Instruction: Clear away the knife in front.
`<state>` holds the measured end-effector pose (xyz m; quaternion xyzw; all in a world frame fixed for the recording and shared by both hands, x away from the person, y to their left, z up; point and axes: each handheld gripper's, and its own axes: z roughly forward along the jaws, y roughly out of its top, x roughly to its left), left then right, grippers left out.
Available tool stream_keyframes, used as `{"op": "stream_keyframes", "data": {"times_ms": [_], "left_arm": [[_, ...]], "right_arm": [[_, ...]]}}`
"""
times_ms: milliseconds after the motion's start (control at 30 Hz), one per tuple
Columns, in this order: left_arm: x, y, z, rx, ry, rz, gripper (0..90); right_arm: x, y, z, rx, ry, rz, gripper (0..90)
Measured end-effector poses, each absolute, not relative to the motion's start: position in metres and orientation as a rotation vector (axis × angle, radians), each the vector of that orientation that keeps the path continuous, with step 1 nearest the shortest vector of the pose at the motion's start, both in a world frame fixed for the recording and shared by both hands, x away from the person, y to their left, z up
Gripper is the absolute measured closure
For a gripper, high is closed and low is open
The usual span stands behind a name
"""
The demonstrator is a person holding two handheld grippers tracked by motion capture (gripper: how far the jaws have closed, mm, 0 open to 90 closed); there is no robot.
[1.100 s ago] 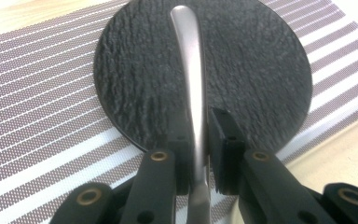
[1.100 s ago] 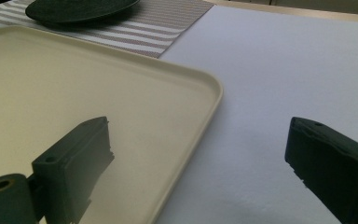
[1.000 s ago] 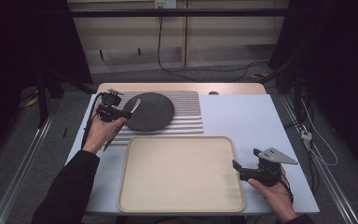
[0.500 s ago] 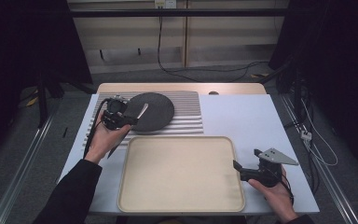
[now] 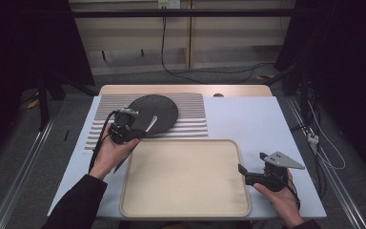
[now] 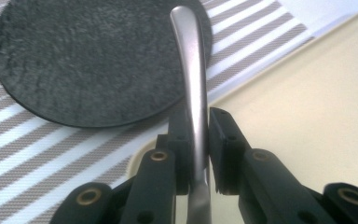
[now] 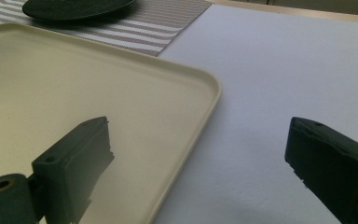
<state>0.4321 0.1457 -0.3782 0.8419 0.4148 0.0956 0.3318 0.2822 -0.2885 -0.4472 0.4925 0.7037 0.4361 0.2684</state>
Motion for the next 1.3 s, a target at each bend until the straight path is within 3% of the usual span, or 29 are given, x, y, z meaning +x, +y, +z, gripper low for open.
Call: {"op": "stream_keyframes", "data": {"times_ms": [300, 633, 1300], "left_arm": [[0.412, 0.132, -0.387, 2.235, 1.042, 0.236, 80.1], [0.393, 0.121, -0.406, 2.235, 1.134, 0.194, 80.0], [0.387, 0.103, -0.435, 2.332, 1.128, 0.174, 79.9]], "right_arm": [[0.281, -0.287, -0.447, 1.32, 1.906, 1.183, 6.7], [0.282, -0.286, -0.447, 1.313, 1.91, 1.181, 6.7], [0.282, -0.287, -0.447, 1.313, 1.912, 1.178, 6.8]]}}
